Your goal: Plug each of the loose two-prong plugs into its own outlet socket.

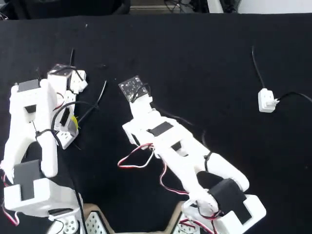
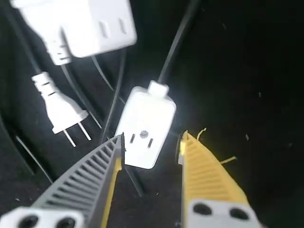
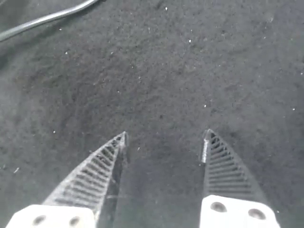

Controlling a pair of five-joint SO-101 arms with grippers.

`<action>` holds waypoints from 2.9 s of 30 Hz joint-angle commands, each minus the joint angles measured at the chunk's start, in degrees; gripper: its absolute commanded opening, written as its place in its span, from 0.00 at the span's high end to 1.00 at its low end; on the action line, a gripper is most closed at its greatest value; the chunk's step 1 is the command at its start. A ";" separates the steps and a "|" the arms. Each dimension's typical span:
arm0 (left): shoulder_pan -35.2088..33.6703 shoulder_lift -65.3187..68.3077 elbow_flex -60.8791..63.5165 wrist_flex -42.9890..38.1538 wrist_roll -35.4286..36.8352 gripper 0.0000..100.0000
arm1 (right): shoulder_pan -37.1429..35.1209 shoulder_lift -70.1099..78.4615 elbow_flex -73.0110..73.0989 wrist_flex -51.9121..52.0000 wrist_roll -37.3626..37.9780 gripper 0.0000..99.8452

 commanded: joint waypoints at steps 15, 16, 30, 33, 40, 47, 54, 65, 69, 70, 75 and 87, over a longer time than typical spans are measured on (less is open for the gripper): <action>-1.63 5.27 4.00 -9.93 -15.30 0.80 | -0.70 -3.03 -0.40 -0.97 -0.18 0.77; -1.63 5.27 3.65 -8.62 -15.21 0.80 | -0.70 -3.03 -0.40 -0.97 -0.18 0.77; 10.42 -12.13 4.09 -3.52 -2.29 0.97 | 22.07 -9.54 -1.01 -0.88 -10.64 0.77; 16.57 -17.76 4.18 -3.96 3.43 0.97 | 27.34 -9.63 -1.10 -1.23 -13.45 0.77; 27.47 -14.86 7.60 -12.13 11.69 0.96 | 28.84 -9.63 -1.10 -1.32 -13.71 0.77; 28.26 -5.36 9.98 -16.09 13.54 0.74 | 28.84 -9.63 -1.10 -1.32 -13.63 0.77; 19.30 -6.33 1.80 -8.00 12.13 0.73 | 28.75 -9.63 -1.10 -1.32 -13.63 0.77; 14.55 0.88 7.52 -12.48 5.89 0.73 | 28.75 -9.54 -1.01 -1.32 -13.63 0.77; 15.96 2.55 7.87 -12.84 5.80 0.73 | 28.75 -9.54 -1.01 -1.32 -13.63 0.77; 15.78 2.64 7.52 -12.92 5.63 0.73 | 28.75 -9.54 -1.01 -1.32 -13.63 0.77; 13.32 1.49 5.67 -11.69 5.63 0.73 | 28.57 -9.54 -0.57 -1.32 -13.63 0.77; 23.96 -3.25 8.22 -4.75 5.98 0.73 | 34.55 -9.80 -2.68 -1.32 -14.07 0.77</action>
